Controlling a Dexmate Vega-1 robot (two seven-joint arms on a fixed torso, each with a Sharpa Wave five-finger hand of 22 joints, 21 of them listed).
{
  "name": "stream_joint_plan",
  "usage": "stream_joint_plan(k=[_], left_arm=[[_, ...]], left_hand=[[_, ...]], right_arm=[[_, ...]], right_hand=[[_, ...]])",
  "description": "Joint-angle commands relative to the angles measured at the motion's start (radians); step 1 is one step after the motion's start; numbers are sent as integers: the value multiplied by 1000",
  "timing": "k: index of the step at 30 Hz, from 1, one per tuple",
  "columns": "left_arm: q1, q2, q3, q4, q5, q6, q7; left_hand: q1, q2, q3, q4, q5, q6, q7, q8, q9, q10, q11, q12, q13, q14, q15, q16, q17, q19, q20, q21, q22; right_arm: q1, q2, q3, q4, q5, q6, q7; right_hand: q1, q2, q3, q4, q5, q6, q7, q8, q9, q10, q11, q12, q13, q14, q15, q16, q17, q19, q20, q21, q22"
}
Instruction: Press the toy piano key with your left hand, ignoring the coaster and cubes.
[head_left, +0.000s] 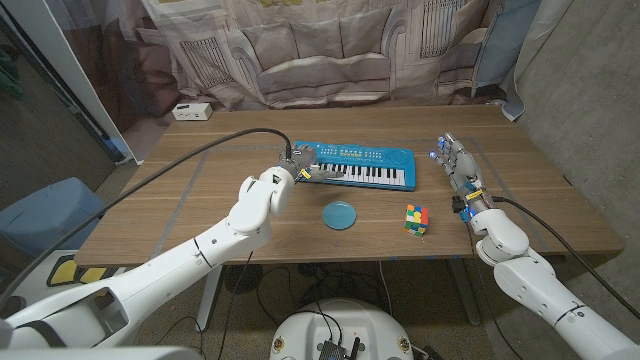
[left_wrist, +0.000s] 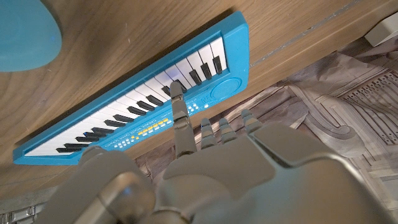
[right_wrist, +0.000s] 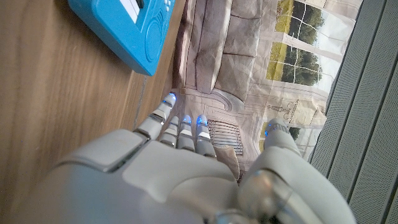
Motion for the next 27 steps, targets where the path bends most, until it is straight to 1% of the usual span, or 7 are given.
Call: stream_joint_plan(k=[1,8,19,27], left_arm=[[4,-4,3,13,-29,-12,33],[-3,-5,10,21,-38,-12,34],[-3,-5,10,38,-68,-11,62],[-14,-6,19,50,-87,-19,75]], left_hand=[[7,5,-9,-4,11,-23,-14,-3,0,0,1,6,3,-5,0,6,3,-7,2,8,4],[9,6,-10,-4,13,-29,-19,-3,-1,-1,2,6,3,-3,0,7,3,-6,1,9,4],[13,8,-12,-4,15,-36,-25,-2,-1,-4,1,7,3,-1,0,8,3,-4,0,10,4],[16,10,-14,-5,17,-57,-38,-6,-1,-6,1,9,3,1,0,8,3,-1,3,12,4]], right_arm=[[-5,-2,2,-6,-1,-5,-5],[-8,-3,3,-9,-2,-8,-8],[-6,-1,0,-9,-1,-7,-4],[-7,0,0,-11,-2,-8,-8]], right_hand=[[4,7,0,-4,0,9,0,4,5,12,0,3,1,-5,4,3,1,2,3,-4,3],[4,7,-1,-4,-1,9,0,3,5,13,1,3,1,-5,5,3,1,2,4,-4,3],[4,8,-2,-4,-1,11,1,3,5,13,2,3,1,-5,5,3,1,2,4,-4,3],[4,8,-3,-4,-1,11,1,3,5,13,1,3,2,-5,5,3,1,3,2,-4,3]])
